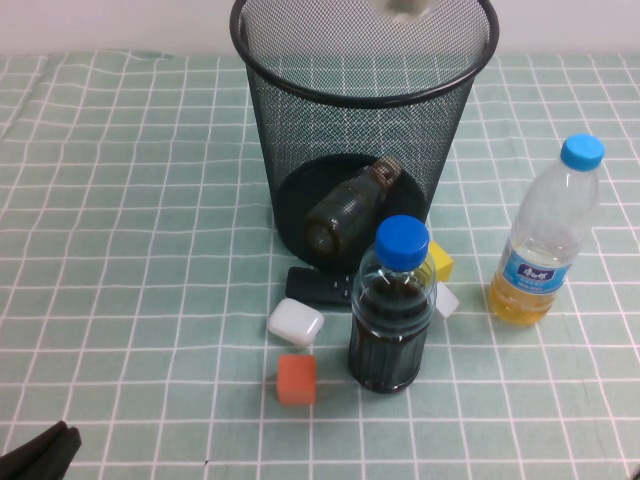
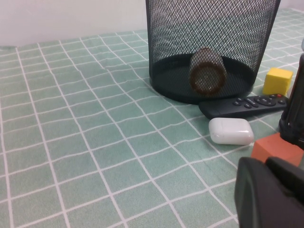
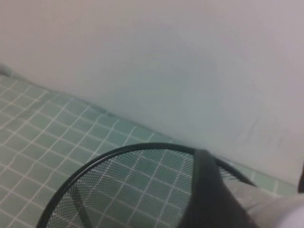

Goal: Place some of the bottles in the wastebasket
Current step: Place the bottle in the trash can

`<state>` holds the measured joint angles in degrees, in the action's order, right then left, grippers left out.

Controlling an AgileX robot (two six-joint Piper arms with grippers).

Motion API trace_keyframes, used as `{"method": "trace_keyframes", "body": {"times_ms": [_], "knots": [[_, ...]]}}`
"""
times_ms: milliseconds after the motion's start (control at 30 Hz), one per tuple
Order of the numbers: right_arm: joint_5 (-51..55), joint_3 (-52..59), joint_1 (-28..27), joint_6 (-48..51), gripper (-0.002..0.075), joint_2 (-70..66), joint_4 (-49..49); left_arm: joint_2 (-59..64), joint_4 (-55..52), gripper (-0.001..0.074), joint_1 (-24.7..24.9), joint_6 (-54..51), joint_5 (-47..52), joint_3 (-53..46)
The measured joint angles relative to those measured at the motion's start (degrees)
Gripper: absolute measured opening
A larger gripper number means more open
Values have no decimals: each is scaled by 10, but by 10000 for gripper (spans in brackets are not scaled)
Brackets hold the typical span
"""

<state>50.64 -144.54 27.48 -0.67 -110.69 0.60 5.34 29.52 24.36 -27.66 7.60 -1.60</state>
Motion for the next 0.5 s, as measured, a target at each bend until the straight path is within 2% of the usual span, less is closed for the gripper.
{"method": "trace_keyframes", "body": {"times_ms": [167,233,333,400,467,500], "knots": [[-7,-27,0,2,1,-91,-41,0,0,-4,0,0,0,0],[-8,-27,0,2,34,-113,-52,0,0,-4,0,0,0,0],[-3,-27,0,-12,167,-135,-56,0,0,-4,0,0,0,0],[8,-27,0,-29,300,-143,-56,0,0,-4,0,0,0,0],[29,-27,0,-34,466,-143,-56,0,0,-4,0,0,0,0],[39,-27,0,-34,518,-141,-55,0,0,-4,0,0,0,0]]}}
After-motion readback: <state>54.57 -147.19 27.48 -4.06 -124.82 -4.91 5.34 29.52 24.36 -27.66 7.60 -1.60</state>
